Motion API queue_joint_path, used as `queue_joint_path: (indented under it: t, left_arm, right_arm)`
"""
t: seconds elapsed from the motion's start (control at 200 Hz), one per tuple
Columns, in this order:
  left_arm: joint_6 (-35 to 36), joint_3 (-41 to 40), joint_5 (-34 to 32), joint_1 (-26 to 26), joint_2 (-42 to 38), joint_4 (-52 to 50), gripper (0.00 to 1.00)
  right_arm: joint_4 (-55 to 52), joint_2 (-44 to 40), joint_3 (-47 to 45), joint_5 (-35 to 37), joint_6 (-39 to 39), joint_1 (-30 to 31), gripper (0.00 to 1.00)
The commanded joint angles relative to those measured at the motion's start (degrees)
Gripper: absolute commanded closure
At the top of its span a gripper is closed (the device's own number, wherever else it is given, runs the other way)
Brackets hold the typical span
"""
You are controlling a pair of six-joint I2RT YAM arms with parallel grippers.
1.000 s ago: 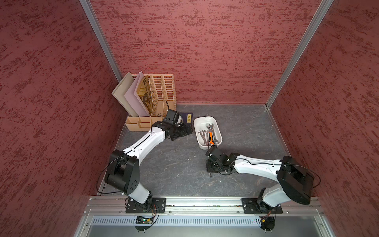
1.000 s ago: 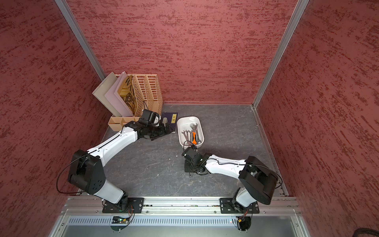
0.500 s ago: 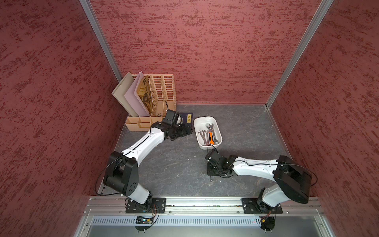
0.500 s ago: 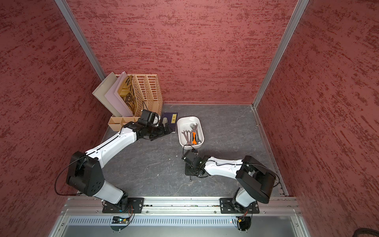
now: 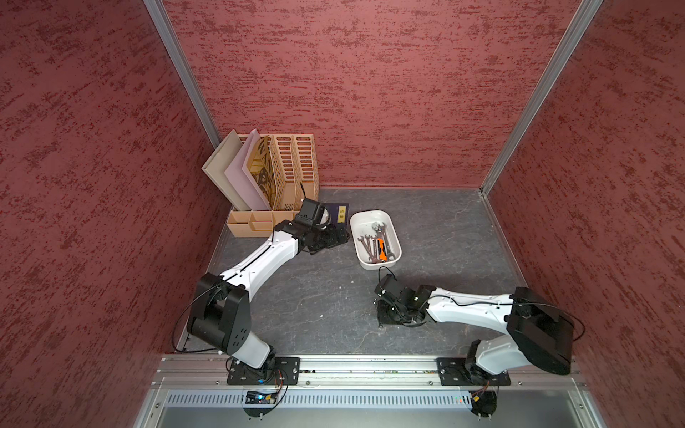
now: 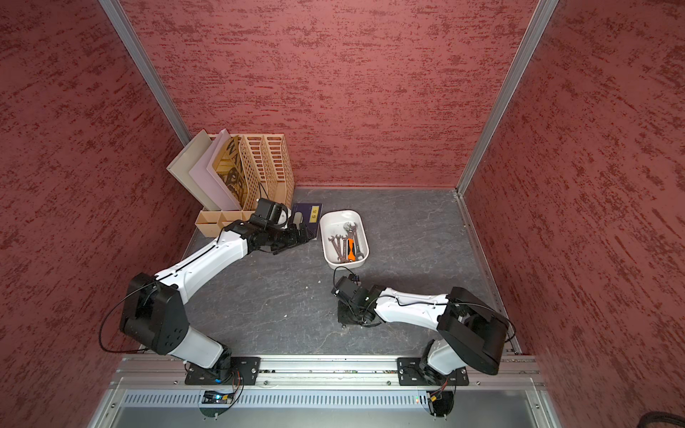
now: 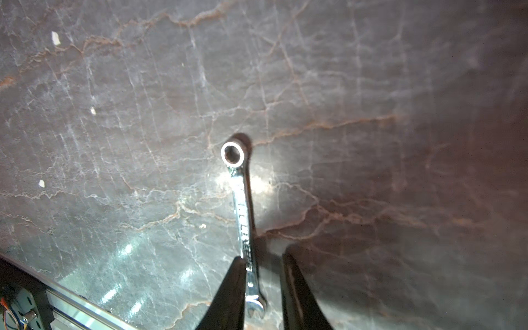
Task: Take out the wrench from the storage box
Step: Place the wrench at the center of the board, then pick up the wrench from the storage box.
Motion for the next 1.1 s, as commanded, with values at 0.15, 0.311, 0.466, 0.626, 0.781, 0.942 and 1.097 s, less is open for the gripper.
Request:
queue_joint_path:
  t: [0.15, 0.311, 0.466, 0.626, 0.781, 0.942, 1.097]
  left_arm:
    - [0.2, 1.0, 1.4, -1.7, 0.0, 0.0, 0.0]
    - [-0.6, 3.5, 3.1, -2.0, 2.2, -1.5, 0.0]
    - [-0.1, 6.9, 3.3, -1.0, 4.0, -3.4, 0.0]
    - [0.1, 10.2, 4.5, 0.1, 6.1, -4.5, 0.0]
    - [1.0, 11.2, 4.0, 0.5, 7.4, -4.6, 0.0]
    - [1.5, 10.2, 3.9, 1.0, 8.3, -3.9, 0.0]
    - [1.5, 9.4, 5.0, 1.7, 9.1, -3.2, 0.0]
  right_arm:
    - [-18.1, -4.2, 12.6, 13.3, -10.6, 0.7, 0.71]
    - [-20.3, -1.1, 23.7, 16.5, -21.9, -4.2, 0.68]
    - [-21.6, 9.1, 35.7, 12.3, -28.2, -11.6, 0.68]
    - [-24.8, 20.4, 49.2, 8.6, -31.1, -17.7, 0.7]
    - [-27.9, 29.0, 58.4, 8.5, -32.4, -21.6, 0.71]
    - [-31.1, 35.0, 63.8, 11.8, -32.9, -23.9, 0.71]
    - [-31.2, 38.7, 65.9, 9.3, -32.2, -25.0, 0.6]
